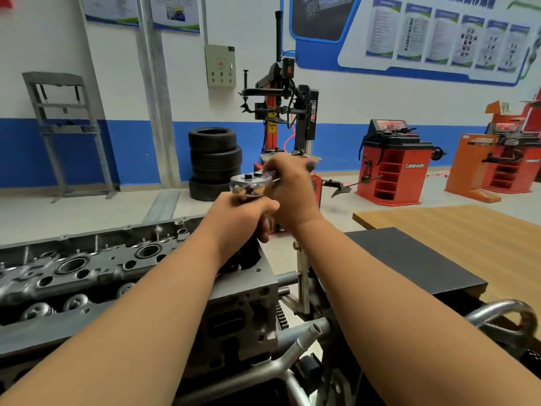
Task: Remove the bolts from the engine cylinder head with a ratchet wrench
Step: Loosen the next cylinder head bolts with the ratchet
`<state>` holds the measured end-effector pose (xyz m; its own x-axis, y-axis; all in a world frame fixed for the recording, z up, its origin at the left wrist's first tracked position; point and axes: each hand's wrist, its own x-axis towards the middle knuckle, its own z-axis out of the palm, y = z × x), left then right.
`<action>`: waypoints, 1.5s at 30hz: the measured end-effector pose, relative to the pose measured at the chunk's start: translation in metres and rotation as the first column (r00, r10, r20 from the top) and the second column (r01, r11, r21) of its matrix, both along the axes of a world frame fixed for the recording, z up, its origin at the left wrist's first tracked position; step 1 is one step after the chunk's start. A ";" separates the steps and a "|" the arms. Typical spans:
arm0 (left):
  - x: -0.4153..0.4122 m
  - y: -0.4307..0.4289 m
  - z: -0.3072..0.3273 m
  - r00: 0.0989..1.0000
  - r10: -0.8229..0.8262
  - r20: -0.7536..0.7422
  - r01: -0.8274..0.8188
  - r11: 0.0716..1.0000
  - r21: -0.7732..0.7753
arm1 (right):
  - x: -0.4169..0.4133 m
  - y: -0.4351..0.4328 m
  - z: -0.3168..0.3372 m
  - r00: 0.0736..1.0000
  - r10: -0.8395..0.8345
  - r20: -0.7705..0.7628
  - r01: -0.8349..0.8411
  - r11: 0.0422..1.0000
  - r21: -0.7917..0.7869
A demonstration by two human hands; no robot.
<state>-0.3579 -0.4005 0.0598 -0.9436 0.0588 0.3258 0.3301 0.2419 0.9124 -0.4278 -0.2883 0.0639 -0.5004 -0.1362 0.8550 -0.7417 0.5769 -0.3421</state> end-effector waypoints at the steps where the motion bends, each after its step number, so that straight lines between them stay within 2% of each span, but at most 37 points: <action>1: -0.001 -0.001 0.000 1.000 0.004 -0.005 -0.004 1.000 -0.009 | -0.008 -0.012 0.004 0.998 0.044 0.055 -0.045 0.999 0.002; 4: -0.002 0.000 -0.001 0.999 0.044 -0.012 -0.045 0.995 -0.083 | -0.019 -0.033 0.012 0.976 0.139 0.165 -0.148 0.988 0.046; 8: -0.002 0.003 -0.001 0.997 0.070 0.035 -0.068 0.995 -0.068 | -0.015 -0.026 0.014 0.973 0.119 0.199 -0.143 0.984 0.109; 11: 0.001 0.005 -0.001 0.998 0.016 0.058 -0.015 1.000 -0.017 | 0.000 -0.009 0.010 0.987 0.016 0.161 -0.025 0.998 0.057; 13: 0.005 0.006 0.000 0.998 0.001 0.059 0.000 1.000 -0.029 | 0.017 0.007 0.009 0.981 -0.103 0.164 0.084 0.989 0.121; 16: 0.009 0.007 0.002 0.999 0.014 0.040 -0.011 0.996 -0.089 | 0.056 0.034 0.014 0.934 -0.337 0.121 0.281 0.898 0.338; 18: 0.011 0.009 0.004 0.999 0.025 0.039 -0.020 0.993 -0.118 | 0.089 0.047 0.019 0.878 -0.476 0.044 0.401 0.783 0.476; 20: 0.012 0.009 0.003 0.998 0.045 0.049 -0.037 0.990 -0.138 | 0.119 0.048 0.020 0.838 -0.545 -0.024 0.458 0.679 0.573; 25: 0.011 0.012 0.003 0.996 0.080 0.044 -0.073 0.985 -0.157 | 0.129 0.041 0.033 0.800 -0.598 0.053 0.434 0.637 0.637; 30: 0.005 0.001 0.000 0.999 -0.016 0.036 0.020 0.994 -0.105 | 0.047 0.027 0.051 0.824 -0.504 0.260 0.275 0.756 0.594; 33: -0.003 -0.006 0.006 0.993 -0.085 0.083 0.095 0.987 -0.132 | 0.012 -0.001 0.051 0.888 -0.275 0.368 0.025 0.828 0.560; 36: -0.008 -0.010 0.007 0.973 -0.192 0.131 0.199 0.979 -0.047 | -0.007 -0.014 0.047 0.911 -0.109 0.397 -0.122 0.850 0.513; 39: -0.010 -0.014 0.008 0.962 -0.237 0.136 0.239 0.971 -0.001 | -0.009 -0.018 0.044 0.911 -0.043 0.410 -0.162 0.878 0.451; 45: -0.006 -0.006 0.002 0.984 -0.115 0.138 0.136 0.979 -0.152 | 0.005 -0.015 0.042 0.920 -0.090 0.382 -0.090 0.899 0.430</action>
